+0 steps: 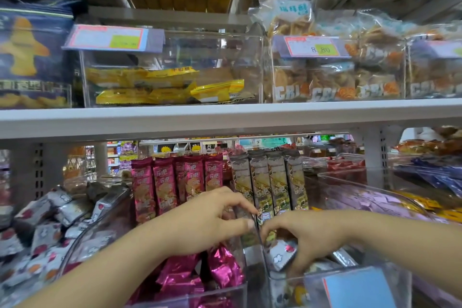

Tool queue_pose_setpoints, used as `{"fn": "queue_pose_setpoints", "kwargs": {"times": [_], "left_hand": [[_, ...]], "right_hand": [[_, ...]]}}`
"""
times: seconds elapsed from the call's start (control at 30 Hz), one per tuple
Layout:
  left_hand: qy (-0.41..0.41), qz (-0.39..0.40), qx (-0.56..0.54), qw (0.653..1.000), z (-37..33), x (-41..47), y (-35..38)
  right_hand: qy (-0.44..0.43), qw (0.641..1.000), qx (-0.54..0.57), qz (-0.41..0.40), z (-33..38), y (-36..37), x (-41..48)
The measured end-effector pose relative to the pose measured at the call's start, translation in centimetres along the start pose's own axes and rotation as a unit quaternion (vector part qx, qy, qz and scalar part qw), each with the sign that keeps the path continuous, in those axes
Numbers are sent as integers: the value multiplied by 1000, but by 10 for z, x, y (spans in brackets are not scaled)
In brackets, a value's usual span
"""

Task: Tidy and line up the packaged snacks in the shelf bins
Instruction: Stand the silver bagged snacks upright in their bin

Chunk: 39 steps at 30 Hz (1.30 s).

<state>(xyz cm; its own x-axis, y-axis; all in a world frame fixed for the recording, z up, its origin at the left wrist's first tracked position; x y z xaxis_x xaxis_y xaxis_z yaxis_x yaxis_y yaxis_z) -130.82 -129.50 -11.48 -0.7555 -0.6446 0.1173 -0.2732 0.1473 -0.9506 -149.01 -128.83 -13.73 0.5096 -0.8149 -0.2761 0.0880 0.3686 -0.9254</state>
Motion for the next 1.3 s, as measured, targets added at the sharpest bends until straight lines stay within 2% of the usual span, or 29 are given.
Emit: {"fn": "queue_pose_setpoints", "kwargs": {"times": [0.17, 0.33, 0.47, 0.53, 0.7, 0.9, 1.1, 1.3], "left_hand": [[2, 2, -1, 1000, 0, 1, 0], [8, -12, -5, 1000, -5, -2, -3], [34, -120, -68, 990, -17, -18, -21], [56, -183, -49, 980, -24, -34, -32], [81, -255, 54, 962, -22, -82, -48], [22, -295, 93, 951, 19, -165, -60], [-23, -348, 110, 931, 59, -237, -81], [-84, -367, 105, 921, 104, -267, -87]], "right_hand": [[-6, 992, 0, -124, 0, -19, -18], [-26, 966, -40, -255, 25, -46, -51], [-20, 939, -124, -320, 54, -58, -78], [-4, 921, -185, -343, 72, -61, -85], [-92, 905, -196, -365, 132, -57, -79], [-181, 892, -217, -352, 213, -46, -26], [-284, 877, -188, -339, 293, -38, 35], [-273, 883, -186, -333, 323, -30, 89]]}}
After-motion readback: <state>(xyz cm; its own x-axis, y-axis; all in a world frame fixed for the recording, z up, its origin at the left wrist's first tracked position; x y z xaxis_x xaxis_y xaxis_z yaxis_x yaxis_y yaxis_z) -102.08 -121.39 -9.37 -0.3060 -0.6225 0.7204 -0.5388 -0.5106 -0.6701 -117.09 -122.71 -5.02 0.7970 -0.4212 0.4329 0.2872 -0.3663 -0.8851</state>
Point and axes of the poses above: each hand's wrist, its own x-axis towards the middle knuckle, its own y-axis out of the palm, z = x × y, the point moved 3 cm from there along x, towards the middle knuckle, and after that the axes turned 11 degrees about z, right-handed, at the moved point
